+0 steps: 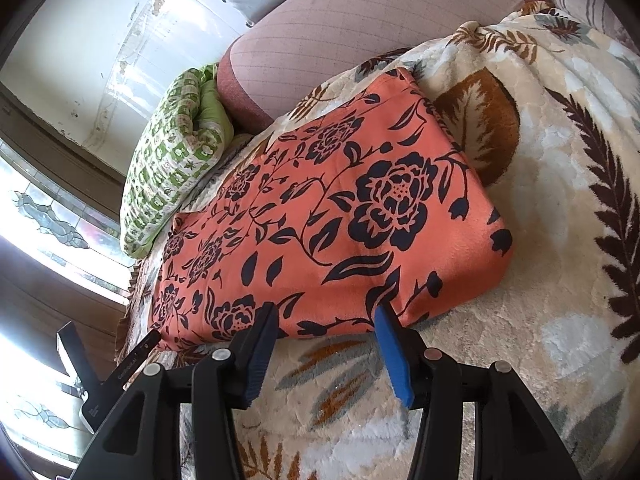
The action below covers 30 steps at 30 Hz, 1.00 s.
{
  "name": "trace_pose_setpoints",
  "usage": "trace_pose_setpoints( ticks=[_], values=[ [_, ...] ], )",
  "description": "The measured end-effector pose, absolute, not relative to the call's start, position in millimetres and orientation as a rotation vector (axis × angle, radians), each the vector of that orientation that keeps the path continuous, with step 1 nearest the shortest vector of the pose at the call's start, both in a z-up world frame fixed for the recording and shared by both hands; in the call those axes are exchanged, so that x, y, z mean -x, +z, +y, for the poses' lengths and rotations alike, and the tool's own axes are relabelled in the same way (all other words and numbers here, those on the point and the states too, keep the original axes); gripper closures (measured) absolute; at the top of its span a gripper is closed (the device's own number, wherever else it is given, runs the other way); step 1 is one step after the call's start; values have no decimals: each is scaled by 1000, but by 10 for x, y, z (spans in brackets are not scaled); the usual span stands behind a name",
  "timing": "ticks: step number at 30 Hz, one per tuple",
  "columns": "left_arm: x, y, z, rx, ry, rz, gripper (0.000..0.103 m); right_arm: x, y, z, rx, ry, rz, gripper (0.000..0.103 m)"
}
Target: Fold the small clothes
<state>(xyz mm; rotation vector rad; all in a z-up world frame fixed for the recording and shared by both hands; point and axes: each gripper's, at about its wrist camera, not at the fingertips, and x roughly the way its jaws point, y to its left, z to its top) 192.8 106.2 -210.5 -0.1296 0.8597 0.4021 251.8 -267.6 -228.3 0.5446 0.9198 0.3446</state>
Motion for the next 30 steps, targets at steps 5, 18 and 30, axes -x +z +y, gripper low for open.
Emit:
trace_pose_setpoints(
  ticks=[5, 18, 30],
  values=[
    [-1947, -2105, 1066, 129, 399, 858, 22, -2538, -2290, -2669, -547, 346, 922, 49],
    [-1956, -2123, 1115, 184, 365, 877, 22, -2586, -2317, -2647, -551, 342, 928, 49],
    [-1902, -2239, 1337, 419, 296, 938, 22, -2565, -2400, -2729, -664, 382, 944, 42]
  ],
)
